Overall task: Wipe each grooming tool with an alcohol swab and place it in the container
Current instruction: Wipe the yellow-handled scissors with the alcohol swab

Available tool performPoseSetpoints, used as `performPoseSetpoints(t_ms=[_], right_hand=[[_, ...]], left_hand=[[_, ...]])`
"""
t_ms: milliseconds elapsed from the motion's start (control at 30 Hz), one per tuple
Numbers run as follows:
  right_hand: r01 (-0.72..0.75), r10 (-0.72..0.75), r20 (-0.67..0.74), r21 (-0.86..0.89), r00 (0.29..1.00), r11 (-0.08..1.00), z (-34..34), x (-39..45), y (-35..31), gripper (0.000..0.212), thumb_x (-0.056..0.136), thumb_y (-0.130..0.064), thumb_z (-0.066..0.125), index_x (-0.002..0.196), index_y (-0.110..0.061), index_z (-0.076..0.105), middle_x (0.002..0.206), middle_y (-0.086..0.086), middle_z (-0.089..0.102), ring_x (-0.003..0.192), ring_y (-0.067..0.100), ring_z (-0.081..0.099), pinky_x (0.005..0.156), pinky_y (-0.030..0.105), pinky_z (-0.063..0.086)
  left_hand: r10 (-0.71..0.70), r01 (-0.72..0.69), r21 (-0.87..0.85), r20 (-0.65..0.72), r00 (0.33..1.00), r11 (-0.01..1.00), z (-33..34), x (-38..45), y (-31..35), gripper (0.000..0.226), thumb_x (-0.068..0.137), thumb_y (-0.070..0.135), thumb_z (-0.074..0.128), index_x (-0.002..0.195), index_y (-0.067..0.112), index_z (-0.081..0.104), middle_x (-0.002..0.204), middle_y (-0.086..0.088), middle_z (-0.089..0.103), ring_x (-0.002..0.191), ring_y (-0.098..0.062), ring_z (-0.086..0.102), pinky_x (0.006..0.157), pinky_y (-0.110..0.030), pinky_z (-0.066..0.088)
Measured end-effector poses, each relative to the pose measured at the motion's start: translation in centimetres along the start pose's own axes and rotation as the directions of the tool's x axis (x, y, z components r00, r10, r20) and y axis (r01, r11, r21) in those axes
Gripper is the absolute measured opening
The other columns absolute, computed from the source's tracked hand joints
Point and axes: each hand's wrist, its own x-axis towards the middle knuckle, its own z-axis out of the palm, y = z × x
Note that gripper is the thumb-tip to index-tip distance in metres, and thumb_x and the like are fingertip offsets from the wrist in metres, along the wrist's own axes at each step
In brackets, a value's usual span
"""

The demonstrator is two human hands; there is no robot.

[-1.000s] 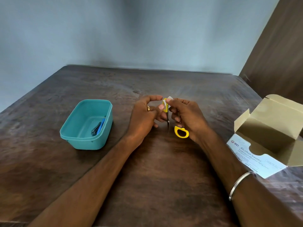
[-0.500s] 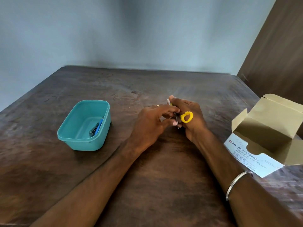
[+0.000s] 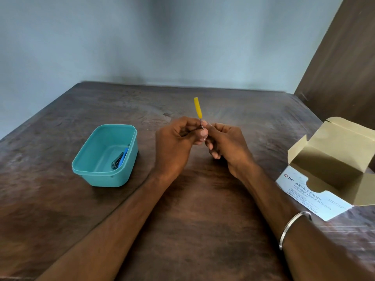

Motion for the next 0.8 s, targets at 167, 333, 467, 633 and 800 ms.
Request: performPoseSetpoints(t_ms=[167, 333, 467, 633, 800], right_hand=[[0.083, -0.077, 0.072, -0.076, 0.994, 0.994, -0.2, 0.0, 0.0, 0.03, 0.098, -0.032, 0.062, 0.088, -0.005, 0.072, 0.052, 0.008, 0.052, 0.038, 0.018, 0.036, 0.038, 0.024, 0.026], [0.164, -0.141, 0.153, -0.144, 0.978, 0.976, -0.8, -0.2, -0.4, 0.024, 0.097, -0.026, 0.063, 0.097, -0.004, 0.072, 0.054, 0.011, 0.051, 0.04, 0.016, 0.038, 0.038, 0.024, 0.03], [0.194, -0.162, 0.176, -0.183, 0.971, 0.964, -1.1, -0.2, -0.5, 0.028, 0.097, -0.025, 0.062, 0.096, 0.002, 0.068, 0.055, 0.005, 0.042, 0.048, 0.016, 0.033, 0.043, 0.026, 0.027], [0.227, -0.199, 0.168, -0.171, 0.966, 0.959, -0.9, -0.3, -0.7, 0.034, 0.097, -0.024, 0.062, 0.087, 0.009, 0.06, 0.062, 0.011, 0.033, 0.049, 0.014, 0.028, 0.046, 0.03, 0.023], [0.217, -0.212, 0.092, -0.042, 0.973, 0.975, -1.2, -0.3, -1.2, 0.039, 0.096, -0.026, 0.064, 0.065, -0.005, 0.053, 0.054, 0.007, 0.03, 0.044, 0.017, 0.026, 0.047, 0.034, 0.022]], left_hand=[[-0.073, 0.065, -0.118, -0.067, 0.995, 0.991, -0.7, 0.7, 0.4, 0.01, 0.081, -0.001, 0.074, 0.09, 0.003, 0.07, 0.073, -0.012, 0.072, 0.063, -0.022, 0.071, 0.062, -0.029, 0.059], [-0.178, 0.162, -0.203, -0.063, 0.982, 0.966, -1.6, 1.3, 0.9, 0.009, 0.084, -0.003, 0.07, 0.092, 0.003, 0.068, 0.069, -0.009, 0.073, 0.06, -0.02, 0.072, 0.06, -0.026, 0.059], [-0.301, 0.274, -0.29, -0.049, 0.952, 0.917, -1.7, 1.4, 1.4, 0.006, 0.085, 0.002, 0.071, 0.09, 0.002, 0.068, 0.068, -0.01, 0.072, 0.058, -0.019, 0.071, 0.058, -0.025, 0.059], [-0.415, 0.385, -0.341, -0.016, 0.91, 0.858, -2.3, 1.7, 1.3, 0.012, 0.084, 0.016, 0.074, 0.085, 0.005, 0.069, 0.073, -0.012, 0.073, 0.064, -0.021, 0.073, 0.06, -0.026, 0.06], [-0.455, 0.432, -0.226, -0.061, 0.888, 0.873, -2.4, 1.6, 1.1, 0.022, 0.08, 0.025, 0.079, 0.083, 0.007, 0.067, 0.062, -0.008, 0.066, 0.052, -0.021, 0.064, 0.047, -0.026, 0.053]])
